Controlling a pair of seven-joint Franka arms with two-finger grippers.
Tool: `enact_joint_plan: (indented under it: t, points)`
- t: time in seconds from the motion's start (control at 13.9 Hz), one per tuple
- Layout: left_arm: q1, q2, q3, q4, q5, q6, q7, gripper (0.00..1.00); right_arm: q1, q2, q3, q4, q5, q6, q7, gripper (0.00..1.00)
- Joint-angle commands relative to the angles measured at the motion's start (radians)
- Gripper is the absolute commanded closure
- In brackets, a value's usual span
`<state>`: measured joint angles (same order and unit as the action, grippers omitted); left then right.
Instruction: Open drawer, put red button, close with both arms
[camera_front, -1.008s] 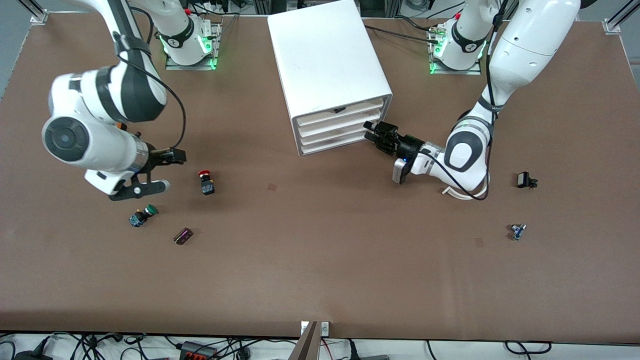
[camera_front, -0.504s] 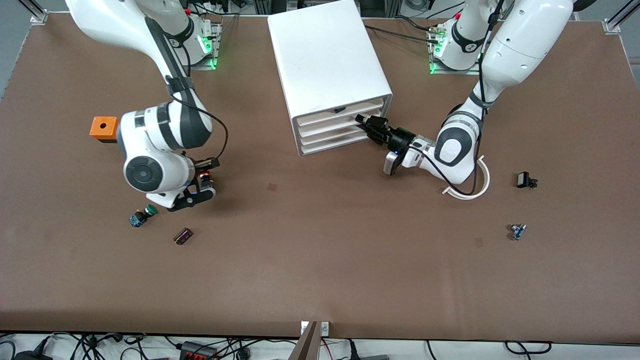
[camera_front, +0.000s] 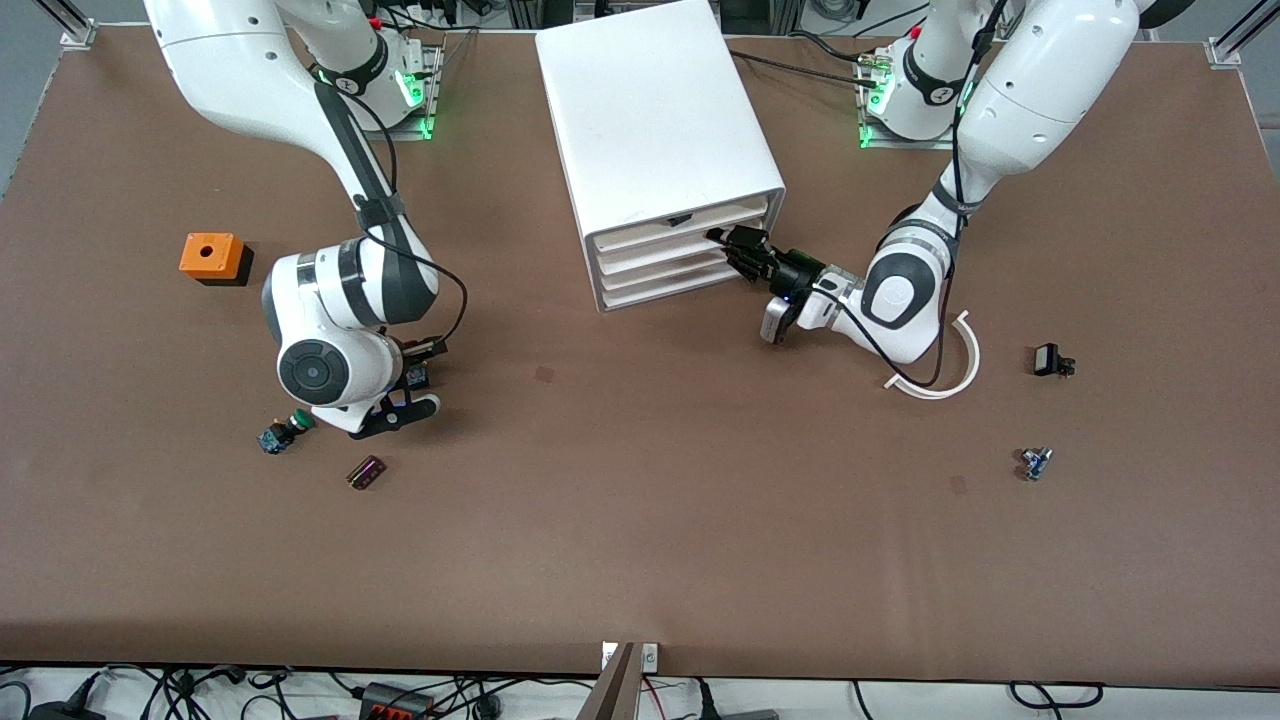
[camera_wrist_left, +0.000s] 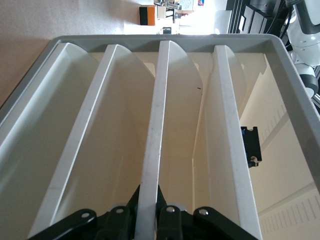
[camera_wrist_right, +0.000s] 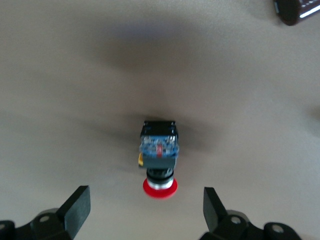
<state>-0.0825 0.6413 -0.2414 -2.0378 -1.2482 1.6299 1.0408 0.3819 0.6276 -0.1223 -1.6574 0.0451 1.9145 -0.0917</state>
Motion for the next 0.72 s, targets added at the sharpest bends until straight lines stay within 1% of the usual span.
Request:
enact_joint_plan:
  t: [0.0,0.36,0.5,0.58,0.65]
  points:
    - [0.047,0.026,-0.003,0.056,-0.020,-0.018,-0.030,0.96,-0.008,0.035,0.001,0.001,0.012,0.041,-0.020,0.00]
    - [0.058,0.118,0.017,0.220,-0.013,-0.016,-0.137,0.96,-0.008,0.057,0.001,-0.005,0.012,0.043,-0.019,0.00]
    - [0.053,0.138,0.046,0.254,-0.007,-0.015,-0.151,0.95,-0.008,0.063,0.000,-0.005,0.012,0.044,-0.020,0.00]
    - [0.056,0.143,0.048,0.266,0.015,-0.015,-0.159,0.89,-0.009,0.063,0.000,-0.005,0.012,0.043,-0.020,0.00]
    - [0.058,0.143,0.048,0.268,0.021,-0.015,-0.180,0.73,-0.012,0.064,-0.002,-0.005,0.012,0.043,-0.020,0.03]
